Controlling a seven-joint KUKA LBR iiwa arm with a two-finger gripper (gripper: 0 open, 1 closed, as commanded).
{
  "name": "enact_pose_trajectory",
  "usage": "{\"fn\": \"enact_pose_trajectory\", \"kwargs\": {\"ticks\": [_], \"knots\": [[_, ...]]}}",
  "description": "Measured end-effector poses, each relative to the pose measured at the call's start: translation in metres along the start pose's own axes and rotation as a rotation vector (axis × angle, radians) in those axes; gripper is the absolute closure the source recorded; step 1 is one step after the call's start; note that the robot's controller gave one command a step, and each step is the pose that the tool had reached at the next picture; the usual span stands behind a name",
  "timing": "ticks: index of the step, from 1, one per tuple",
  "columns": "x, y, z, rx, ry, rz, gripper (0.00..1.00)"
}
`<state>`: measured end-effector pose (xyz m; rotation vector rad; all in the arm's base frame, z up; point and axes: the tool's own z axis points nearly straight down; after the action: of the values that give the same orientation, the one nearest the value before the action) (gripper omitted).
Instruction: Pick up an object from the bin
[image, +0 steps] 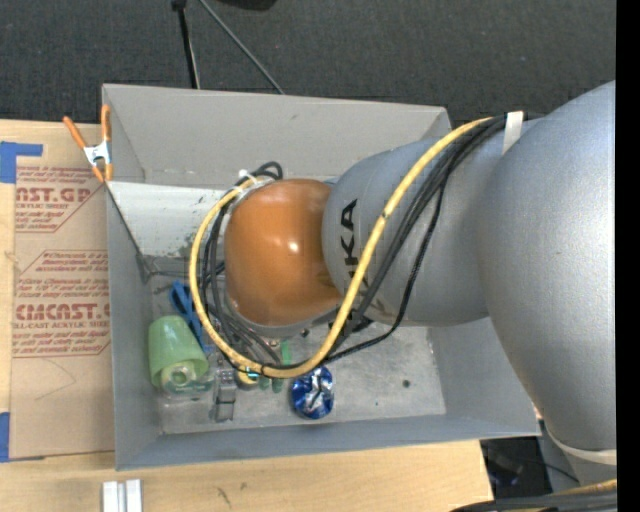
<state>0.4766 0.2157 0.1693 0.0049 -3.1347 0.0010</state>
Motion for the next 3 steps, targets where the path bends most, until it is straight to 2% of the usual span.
{"fn": "enact_pose_trajectory", "kwargs": {"ticks": [1,2,3], "knots": [[-0.042,-0.009,0.098,0.0,-0.003,0.021,0.0],[-0.043,-0.007,0.093,-0.004,-0.009,0.02,1.0],[-0.035,-0.005,-0.004,-0.005,-0.014,0.02,1.0]]}}
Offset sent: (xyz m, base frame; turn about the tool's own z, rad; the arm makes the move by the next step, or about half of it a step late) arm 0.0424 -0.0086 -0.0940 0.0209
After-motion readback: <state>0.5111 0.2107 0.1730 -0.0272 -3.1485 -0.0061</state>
